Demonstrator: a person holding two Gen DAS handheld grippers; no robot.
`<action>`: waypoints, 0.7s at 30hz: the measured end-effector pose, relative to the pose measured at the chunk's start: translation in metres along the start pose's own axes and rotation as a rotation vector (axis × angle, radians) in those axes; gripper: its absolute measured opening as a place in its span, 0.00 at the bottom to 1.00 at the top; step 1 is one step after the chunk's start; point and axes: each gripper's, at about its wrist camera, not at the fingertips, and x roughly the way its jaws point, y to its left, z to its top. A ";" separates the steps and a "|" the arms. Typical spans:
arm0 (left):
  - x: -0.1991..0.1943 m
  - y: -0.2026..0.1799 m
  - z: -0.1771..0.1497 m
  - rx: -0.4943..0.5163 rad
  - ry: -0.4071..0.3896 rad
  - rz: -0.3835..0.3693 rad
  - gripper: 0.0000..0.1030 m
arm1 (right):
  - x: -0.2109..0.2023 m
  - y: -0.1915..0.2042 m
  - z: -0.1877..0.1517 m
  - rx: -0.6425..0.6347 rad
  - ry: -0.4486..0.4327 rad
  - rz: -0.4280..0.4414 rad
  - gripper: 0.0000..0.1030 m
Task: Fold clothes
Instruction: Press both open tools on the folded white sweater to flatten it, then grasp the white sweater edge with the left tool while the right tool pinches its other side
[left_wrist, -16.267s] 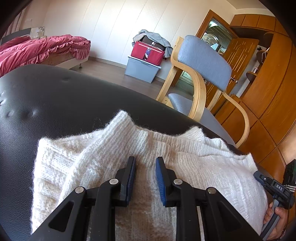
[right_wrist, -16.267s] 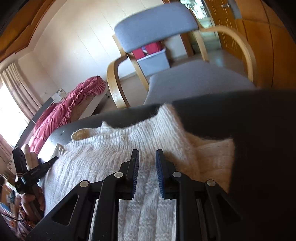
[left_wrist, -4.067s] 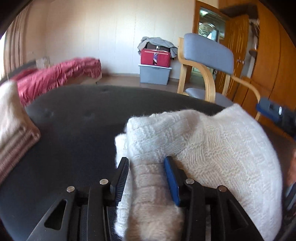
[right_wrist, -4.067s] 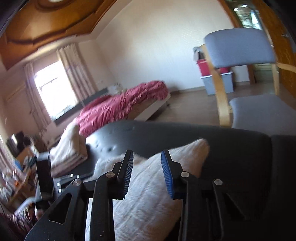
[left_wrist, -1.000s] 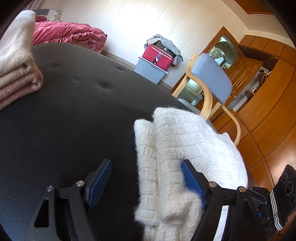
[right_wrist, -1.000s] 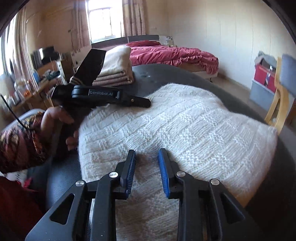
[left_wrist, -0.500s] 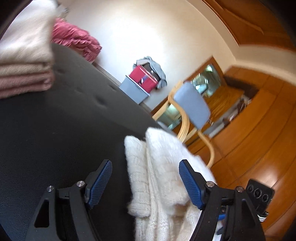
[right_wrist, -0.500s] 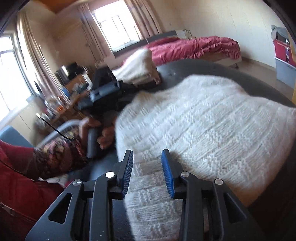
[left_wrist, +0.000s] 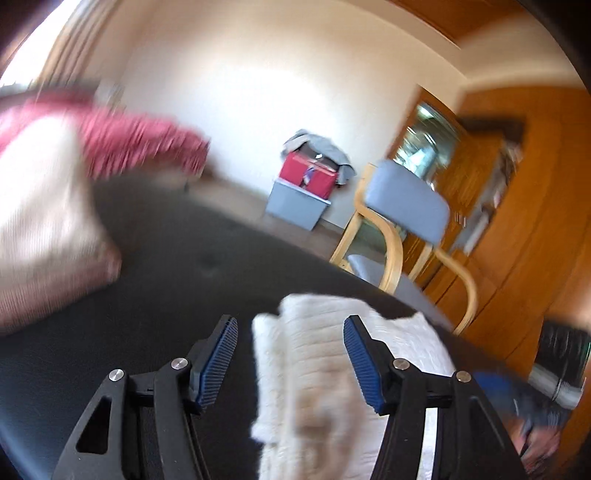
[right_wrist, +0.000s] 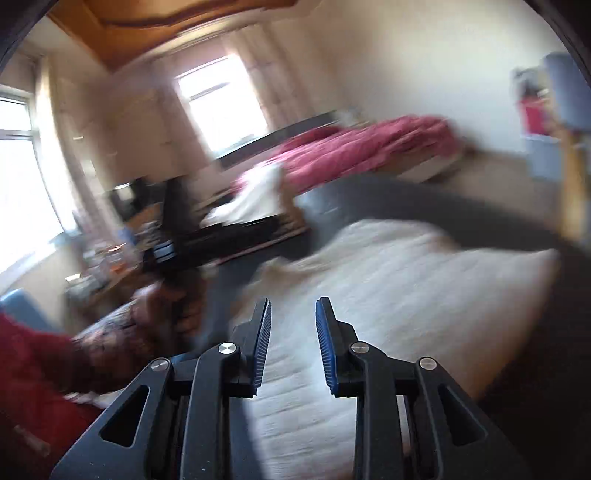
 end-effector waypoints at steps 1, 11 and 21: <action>0.003 -0.020 0.000 0.096 0.005 0.018 0.57 | 0.002 -0.005 -0.001 -0.004 0.004 -0.109 0.26; 0.075 0.007 -0.033 0.128 0.240 0.117 0.48 | 0.024 -0.033 -0.014 0.096 0.061 -0.202 0.25; 0.077 0.063 -0.031 -0.241 0.377 -0.083 0.70 | 0.013 -0.035 -0.018 0.163 0.038 -0.157 0.31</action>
